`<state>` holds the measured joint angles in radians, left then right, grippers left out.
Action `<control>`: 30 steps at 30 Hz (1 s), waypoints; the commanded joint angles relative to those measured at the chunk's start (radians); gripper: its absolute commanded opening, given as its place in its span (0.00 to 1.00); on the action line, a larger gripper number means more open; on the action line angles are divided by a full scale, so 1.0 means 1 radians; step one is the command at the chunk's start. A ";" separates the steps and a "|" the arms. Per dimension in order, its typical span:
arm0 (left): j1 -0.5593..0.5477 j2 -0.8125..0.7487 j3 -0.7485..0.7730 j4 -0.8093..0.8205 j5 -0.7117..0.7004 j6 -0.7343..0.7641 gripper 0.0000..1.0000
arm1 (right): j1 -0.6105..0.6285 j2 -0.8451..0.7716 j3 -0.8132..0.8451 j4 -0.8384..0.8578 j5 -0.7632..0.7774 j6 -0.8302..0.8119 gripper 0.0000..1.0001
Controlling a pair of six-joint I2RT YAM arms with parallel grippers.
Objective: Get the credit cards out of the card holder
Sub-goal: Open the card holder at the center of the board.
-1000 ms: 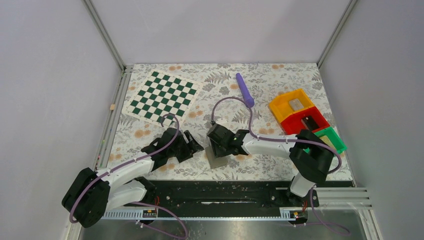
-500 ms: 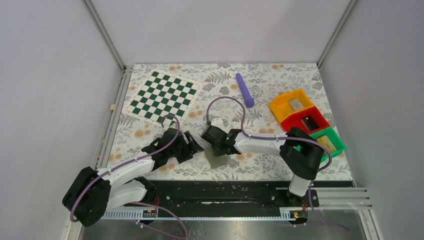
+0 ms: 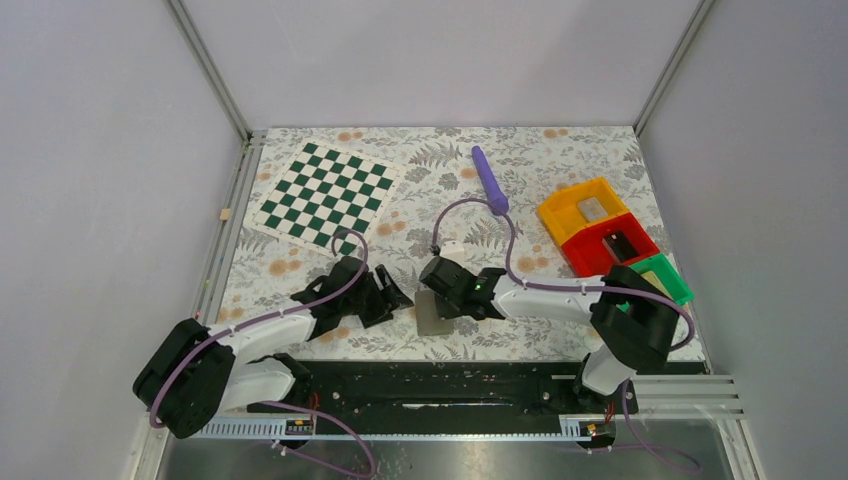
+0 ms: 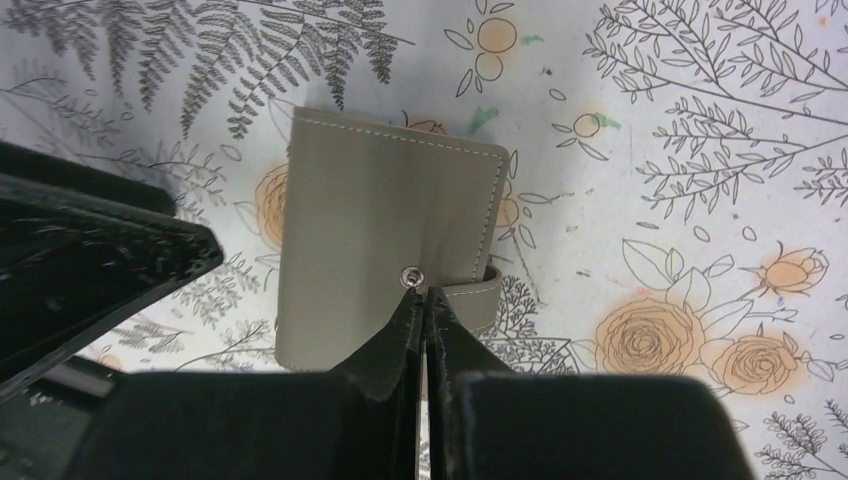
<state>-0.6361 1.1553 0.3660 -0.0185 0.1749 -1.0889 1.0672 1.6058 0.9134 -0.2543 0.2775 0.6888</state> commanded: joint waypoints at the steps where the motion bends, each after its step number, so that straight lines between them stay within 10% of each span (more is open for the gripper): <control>1: -0.024 0.017 0.018 0.042 0.030 0.029 0.66 | -0.005 -0.114 -0.028 0.045 -0.024 0.055 0.00; 30: -0.176 0.124 0.243 -0.086 -0.066 0.175 0.92 | -0.108 -0.437 -0.239 0.244 -0.191 0.170 0.00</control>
<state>-0.8047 1.2568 0.5636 -0.1532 0.1158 -0.9306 0.9619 1.1809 0.6739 -0.0463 0.0948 0.8398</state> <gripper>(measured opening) 0.923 0.020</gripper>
